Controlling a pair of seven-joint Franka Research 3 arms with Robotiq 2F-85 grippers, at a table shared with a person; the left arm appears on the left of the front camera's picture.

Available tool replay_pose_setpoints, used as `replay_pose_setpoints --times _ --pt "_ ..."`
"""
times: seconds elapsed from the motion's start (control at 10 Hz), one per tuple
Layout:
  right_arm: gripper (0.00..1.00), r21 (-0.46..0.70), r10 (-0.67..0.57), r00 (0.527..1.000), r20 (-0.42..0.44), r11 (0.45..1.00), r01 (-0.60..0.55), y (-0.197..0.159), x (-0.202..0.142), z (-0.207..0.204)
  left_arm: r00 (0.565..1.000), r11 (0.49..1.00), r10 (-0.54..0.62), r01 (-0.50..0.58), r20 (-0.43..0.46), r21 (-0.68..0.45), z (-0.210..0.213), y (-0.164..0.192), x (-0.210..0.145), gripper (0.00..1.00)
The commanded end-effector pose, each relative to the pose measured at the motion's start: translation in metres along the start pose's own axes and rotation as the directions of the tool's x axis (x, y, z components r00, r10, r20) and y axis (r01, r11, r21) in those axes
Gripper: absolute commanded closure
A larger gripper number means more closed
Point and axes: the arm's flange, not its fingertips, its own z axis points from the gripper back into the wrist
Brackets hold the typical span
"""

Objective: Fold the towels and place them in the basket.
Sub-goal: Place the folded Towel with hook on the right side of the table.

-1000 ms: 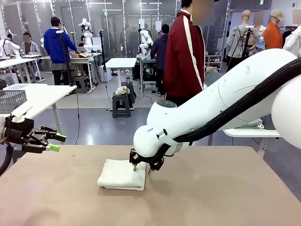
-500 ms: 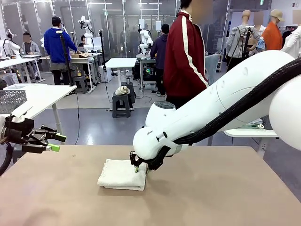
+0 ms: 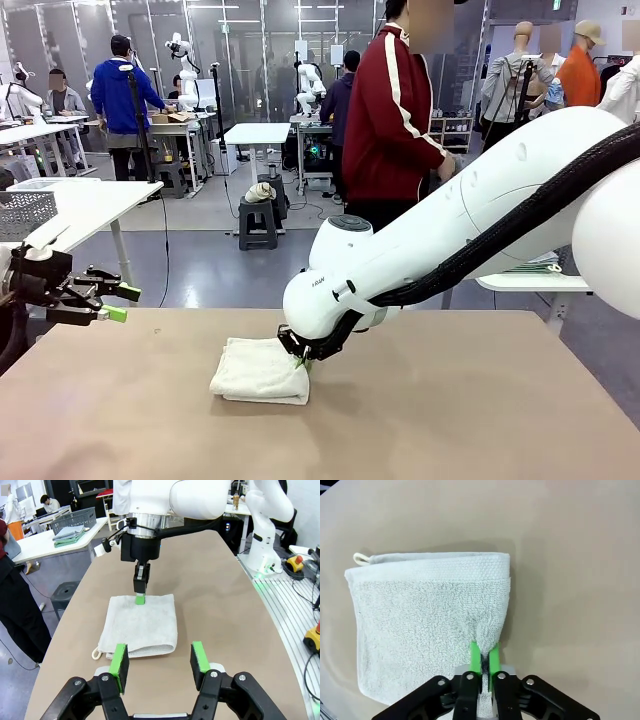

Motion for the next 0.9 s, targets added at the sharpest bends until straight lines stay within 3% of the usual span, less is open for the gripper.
replay_pose_setpoints --times 0.0,0.8 --pt "1.00 -0.016 0.037 0.999 -0.015 0.999 -0.037 0.0010 0.0015 -0.0037 1.000 1.000 -0.001 0.001 0.002 0.001 0.0009 -0.0020 0.0012 0.36" --pt "1.00 -0.005 0.018 1.000 -0.009 1.000 -0.018 -0.0005 -0.0010 -0.0010 1.000 1.000 -0.001 0.001 0.002 0.001 0.0009 -0.0020 0.0012 0.36"
